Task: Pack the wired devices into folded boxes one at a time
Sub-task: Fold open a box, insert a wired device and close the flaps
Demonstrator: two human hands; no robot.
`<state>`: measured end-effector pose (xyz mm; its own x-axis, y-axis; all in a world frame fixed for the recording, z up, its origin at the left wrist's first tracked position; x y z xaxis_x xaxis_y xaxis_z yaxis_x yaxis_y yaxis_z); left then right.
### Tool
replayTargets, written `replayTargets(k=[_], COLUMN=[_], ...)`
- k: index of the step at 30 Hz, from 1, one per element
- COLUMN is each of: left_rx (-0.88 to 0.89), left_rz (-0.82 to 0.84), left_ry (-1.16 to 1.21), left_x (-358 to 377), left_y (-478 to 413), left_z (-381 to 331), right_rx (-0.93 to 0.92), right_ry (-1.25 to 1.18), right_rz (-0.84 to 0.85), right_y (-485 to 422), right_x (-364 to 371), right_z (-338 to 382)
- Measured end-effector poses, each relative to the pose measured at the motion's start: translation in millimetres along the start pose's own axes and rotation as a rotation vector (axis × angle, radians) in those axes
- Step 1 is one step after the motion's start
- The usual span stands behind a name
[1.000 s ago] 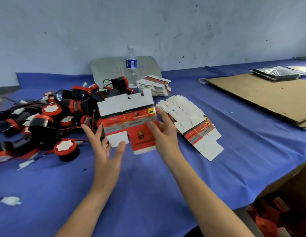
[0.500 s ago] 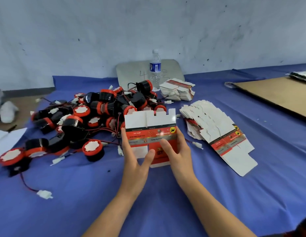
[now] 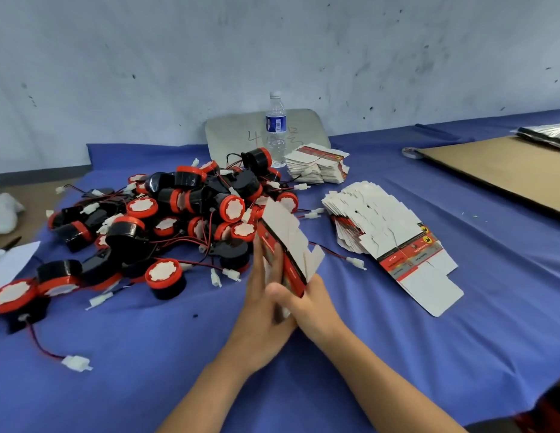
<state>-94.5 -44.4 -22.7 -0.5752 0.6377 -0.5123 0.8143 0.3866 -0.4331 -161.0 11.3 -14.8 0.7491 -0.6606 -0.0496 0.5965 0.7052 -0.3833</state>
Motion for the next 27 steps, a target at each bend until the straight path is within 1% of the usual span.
replayTargets(k=[1,3,5,8,10,12,17,21,24,27], left_rx=[0.019,0.007,-0.011,-0.064,-0.086,-0.103,-0.172,-0.233,-0.234,-0.253], left_rz=[0.015,-0.005,-0.081,-0.192,-0.241,-0.255,-0.215,-0.168,-0.128,-0.119], left_ry=[-0.014,0.041,0.105,0.099,0.089,0.121,0.185,0.252,0.335,0.407], left_x=[1,-3,-10,-19,-24,-27,-25,-20,-15,-14], left_y=[0,1,2,5,5,5,5,4,3,4], left_z=[0,-2,-6,-8,-5,0,4,11,14,15], right_rx=[0.003,0.026,0.055,0.116,0.131,0.135,0.185,0.055,-0.059,-0.105], right_ry=[-0.022,-0.105,-0.219,-0.369,-0.393,-0.391,-0.415,-0.33,-0.247,-0.183], right_rz=[0.003,0.011,0.015,-0.043,-0.095,-0.113,-0.092,-0.108,-0.139,-0.136], right_y=[0,0,-3,-6,-8,-9,-7,-8,-7,-7], right_x=[1,2,-2,-10,-14,-15,-13,-17,-17,-18], right_z=[2,5,4,-2,-4,-5,-6,7,17,16])
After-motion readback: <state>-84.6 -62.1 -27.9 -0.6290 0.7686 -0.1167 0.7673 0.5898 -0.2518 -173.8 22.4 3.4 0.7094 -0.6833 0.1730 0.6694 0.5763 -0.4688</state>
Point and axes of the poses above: each hand's wrist, its own y-axis away from the middle knuckle, its own x-axis out of the palm, z = x × y, the point moved 6 cm from there along -y, towards the middle knuckle, and after that the axes turned 3 degrees about -x, right-handed, at the moved point
